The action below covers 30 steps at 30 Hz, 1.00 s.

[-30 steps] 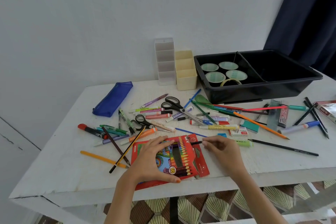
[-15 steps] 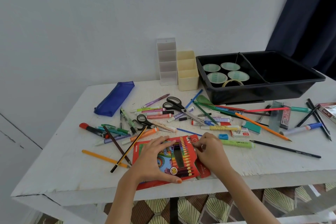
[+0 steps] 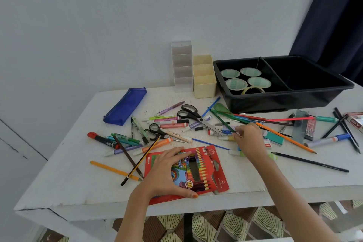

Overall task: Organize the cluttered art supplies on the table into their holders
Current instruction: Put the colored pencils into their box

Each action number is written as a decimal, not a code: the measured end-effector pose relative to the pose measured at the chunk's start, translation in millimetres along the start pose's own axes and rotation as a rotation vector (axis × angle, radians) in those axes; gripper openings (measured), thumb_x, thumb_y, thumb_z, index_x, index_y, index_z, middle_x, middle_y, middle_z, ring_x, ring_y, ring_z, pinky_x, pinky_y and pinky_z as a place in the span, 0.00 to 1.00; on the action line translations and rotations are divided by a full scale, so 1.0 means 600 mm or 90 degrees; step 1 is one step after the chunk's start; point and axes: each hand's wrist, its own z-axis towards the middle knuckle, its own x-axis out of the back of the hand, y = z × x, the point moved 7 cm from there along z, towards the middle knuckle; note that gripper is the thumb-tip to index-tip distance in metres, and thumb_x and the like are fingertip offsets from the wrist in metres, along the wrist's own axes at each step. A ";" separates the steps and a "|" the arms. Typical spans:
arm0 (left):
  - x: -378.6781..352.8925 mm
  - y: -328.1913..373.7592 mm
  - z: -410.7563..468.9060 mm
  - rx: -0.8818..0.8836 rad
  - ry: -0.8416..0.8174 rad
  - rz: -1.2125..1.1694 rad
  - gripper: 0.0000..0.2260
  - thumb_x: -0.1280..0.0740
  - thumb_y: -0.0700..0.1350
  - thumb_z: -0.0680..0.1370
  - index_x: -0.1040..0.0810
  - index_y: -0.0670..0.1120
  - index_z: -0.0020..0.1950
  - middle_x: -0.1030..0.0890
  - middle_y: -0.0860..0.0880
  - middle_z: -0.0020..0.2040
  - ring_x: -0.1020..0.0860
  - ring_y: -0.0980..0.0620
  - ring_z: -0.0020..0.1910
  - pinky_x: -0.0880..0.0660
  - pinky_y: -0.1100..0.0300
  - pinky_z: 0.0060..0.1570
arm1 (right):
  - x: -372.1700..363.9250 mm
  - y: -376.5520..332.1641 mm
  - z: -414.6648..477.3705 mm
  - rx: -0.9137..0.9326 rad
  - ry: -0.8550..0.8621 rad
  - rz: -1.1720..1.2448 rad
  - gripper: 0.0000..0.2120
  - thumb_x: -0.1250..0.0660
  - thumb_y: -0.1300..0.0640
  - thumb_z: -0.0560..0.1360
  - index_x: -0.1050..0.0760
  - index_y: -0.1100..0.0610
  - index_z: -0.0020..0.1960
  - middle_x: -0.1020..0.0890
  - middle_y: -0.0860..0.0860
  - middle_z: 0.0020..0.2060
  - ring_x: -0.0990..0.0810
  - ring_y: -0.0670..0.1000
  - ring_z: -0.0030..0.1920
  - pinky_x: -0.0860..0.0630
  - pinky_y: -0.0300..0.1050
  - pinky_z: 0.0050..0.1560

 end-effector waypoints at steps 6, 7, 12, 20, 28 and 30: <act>-0.002 -0.001 0.000 0.001 0.000 0.005 0.45 0.27 0.70 0.57 0.45 0.70 0.69 0.48 0.63 0.74 0.51 0.58 0.74 0.50 0.48 0.73 | -0.006 0.015 -0.004 0.001 0.025 0.046 0.11 0.32 0.59 0.74 0.20 0.60 0.55 0.19 0.55 0.47 0.23 0.50 0.45 0.23 0.47 0.51; -0.002 -0.001 0.000 0.001 -0.001 0.006 0.45 0.27 0.70 0.57 0.45 0.71 0.69 0.48 0.63 0.74 0.51 0.58 0.74 0.50 0.48 0.73 | -0.001 0.015 -0.006 0.003 0.039 0.055 0.10 0.32 0.60 0.74 0.20 0.61 0.55 0.19 0.55 0.46 0.23 0.50 0.44 0.23 0.46 0.50; -0.001 -0.001 0.000 0.002 0.000 0.001 0.45 0.26 0.70 0.57 0.45 0.71 0.69 0.48 0.63 0.74 0.51 0.58 0.74 0.50 0.48 0.73 | 0.073 0.003 -0.037 0.039 0.234 0.249 0.06 0.32 0.61 0.74 0.21 0.59 0.50 0.19 0.53 0.43 0.23 0.48 0.41 0.23 0.40 0.44; -0.002 -0.002 0.001 0.006 -0.005 -0.001 0.45 0.27 0.70 0.56 0.45 0.71 0.69 0.49 0.63 0.74 0.52 0.58 0.74 0.50 0.47 0.73 | 0.158 0.011 -0.088 0.000 0.360 0.685 0.02 0.34 0.59 0.76 0.23 0.55 0.47 0.20 0.53 0.39 0.21 0.46 0.38 0.22 0.35 0.41; -0.003 0.000 0.000 0.006 -0.002 0.001 0.46 0.27 0.71 0.56 0.44 0.70 0.70 0.48 0.64 0.74 0.51 0.58 0.74 0.49 0.47 0.73 | 0.043 0.032 -0.108 -0.156 0.045 0.693 0.05 0.34 0.62 0.74 0.23 0.61 0.50 0.17 0.56 0.39 0.18 0.50 0.39 0.22 0.38 0.39; -0.003 0.000 -0.001 0.006 -0.003 -0.002 0.45 0.26 0.70 0.56 0.44 0.71 0.68 0.48 0.63 0.74 0.52 0.58 0.74 0.50 0.47 0.73 | 0.018 0.020 -0.120 -0.129 -0.038 0.685 0.05 0.32 0.63 0.73 0.21 0.61 0.49 0.16 0.56 0.38 0.17 0.52 0.39 0.20 0.37 0.39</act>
